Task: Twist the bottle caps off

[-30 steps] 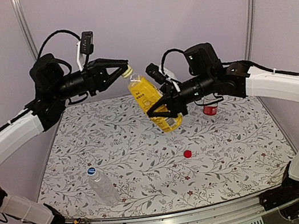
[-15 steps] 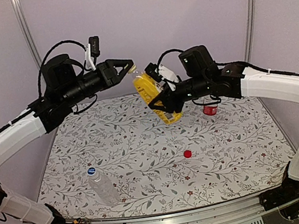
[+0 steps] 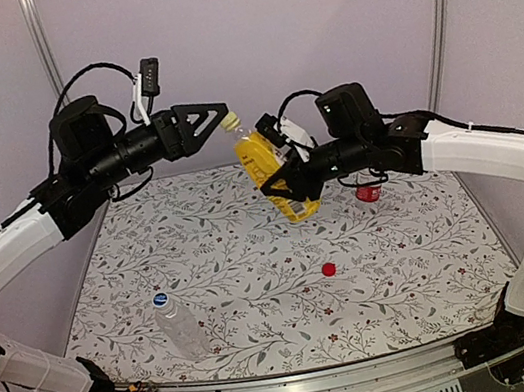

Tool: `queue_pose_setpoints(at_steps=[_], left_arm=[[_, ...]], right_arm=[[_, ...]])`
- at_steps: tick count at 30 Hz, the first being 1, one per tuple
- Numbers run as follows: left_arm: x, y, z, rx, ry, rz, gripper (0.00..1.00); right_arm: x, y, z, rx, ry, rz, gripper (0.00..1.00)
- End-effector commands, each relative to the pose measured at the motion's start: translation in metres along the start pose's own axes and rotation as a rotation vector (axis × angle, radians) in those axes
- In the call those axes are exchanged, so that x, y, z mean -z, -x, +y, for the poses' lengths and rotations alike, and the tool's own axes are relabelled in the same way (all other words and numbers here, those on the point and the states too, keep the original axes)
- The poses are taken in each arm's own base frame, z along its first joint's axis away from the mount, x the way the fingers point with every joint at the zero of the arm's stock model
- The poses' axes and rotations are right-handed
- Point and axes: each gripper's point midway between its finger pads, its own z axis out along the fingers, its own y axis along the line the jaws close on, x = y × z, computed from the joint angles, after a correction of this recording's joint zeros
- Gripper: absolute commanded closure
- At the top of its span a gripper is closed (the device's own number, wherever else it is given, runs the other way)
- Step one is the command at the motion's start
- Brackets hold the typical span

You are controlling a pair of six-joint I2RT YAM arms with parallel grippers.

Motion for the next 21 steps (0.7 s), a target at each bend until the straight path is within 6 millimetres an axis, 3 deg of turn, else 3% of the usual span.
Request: queue_pose_setpoints(at_steps=[1,5,10,15,21], left_arm=[[0.017,0.015,-0.022,-0.148,-0.147,-0.019,0.05],[0.027,0.014,-0.034,-0.212,-0.275,0.014,0.11],[0.036,0.008,-0.055,-0.272,-0.473,0.060,0.21],[0.040,0.006,-0.070,-0.282,-0.600,0.074,0.28],[0.034,0.002,-0.071,-0.254,-0.632,0.083,0.37]], right_arm=[[0.015,0.014,0.033,0.043,0.179,-0.060,0.68],[0.027,0.020,0.061,0.075,0.342,-0.089,0.68],[0.036,0.020,0.079,0.098,0.451,-0.103,0.68],[0.035,0.017,0.082,0.096,0.474,-0.095,0.67],[0.034,0.016,0.084,0.094,0.490,-0.090,0.68]])
